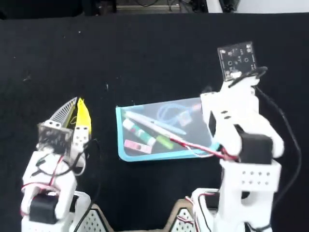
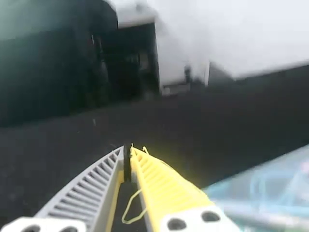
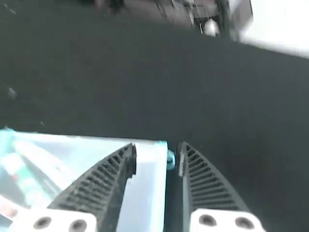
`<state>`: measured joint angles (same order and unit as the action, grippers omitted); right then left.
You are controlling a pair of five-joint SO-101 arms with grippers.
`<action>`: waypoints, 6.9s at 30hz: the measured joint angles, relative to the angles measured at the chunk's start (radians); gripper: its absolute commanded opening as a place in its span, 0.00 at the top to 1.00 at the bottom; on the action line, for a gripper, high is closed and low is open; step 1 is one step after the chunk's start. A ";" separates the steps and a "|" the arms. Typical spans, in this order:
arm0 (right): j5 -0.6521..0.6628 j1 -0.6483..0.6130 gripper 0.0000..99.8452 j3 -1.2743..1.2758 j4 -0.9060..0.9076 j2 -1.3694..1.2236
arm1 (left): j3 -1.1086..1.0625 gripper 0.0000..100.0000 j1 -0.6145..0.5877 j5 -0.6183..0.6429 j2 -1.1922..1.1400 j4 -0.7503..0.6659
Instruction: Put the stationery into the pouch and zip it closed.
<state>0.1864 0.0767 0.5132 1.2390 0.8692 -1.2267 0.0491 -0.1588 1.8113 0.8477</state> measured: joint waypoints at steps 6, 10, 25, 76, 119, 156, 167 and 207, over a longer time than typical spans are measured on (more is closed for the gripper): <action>0.002 0.026 0.86 0.325 -0.112 -0.041 | -0.227 0.97 0.021 -0.064 -0.009 -0.018; 0.081 0.035 0.86 0.428 -0.118 -0.089 | -0.336 0.97 0.051 -0.097 -0.011 -0.021; 0.147 0.275 0.86 0.347 -0.132 -0.611 | -0.443 0.97 0.098 -0.087 -0.011 -0.031; 0.072 -0.080 0.99 1.042 -0.178 0.753 | -0.322 0.97 -0.336 0.005 -0.009 0.362; -0.081 -0.052 0.99 1.172 0.049 0.930 | -0.450 0.97 -0.520 0.384 -0.011 0.408; -0.081 -0.052 0.99 1.172 0.049 0.930 | -0.450 0.97 -0.520 0.384 -0.011 0.408; -0.081 -0.052 0.99 1.172 0.049 0.930 | -0.450 0.97 -0.520 0.384 -0.011 0.408; -0.081 -0.052 0.99 1.172 0.049 0.930 | -0.450 0.97 -0.520 0.384 -0.011 0.408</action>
<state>0.1051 0.0245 1.6855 1.2881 1.7990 -1.6763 -0.4710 0.2248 1.8006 1.2559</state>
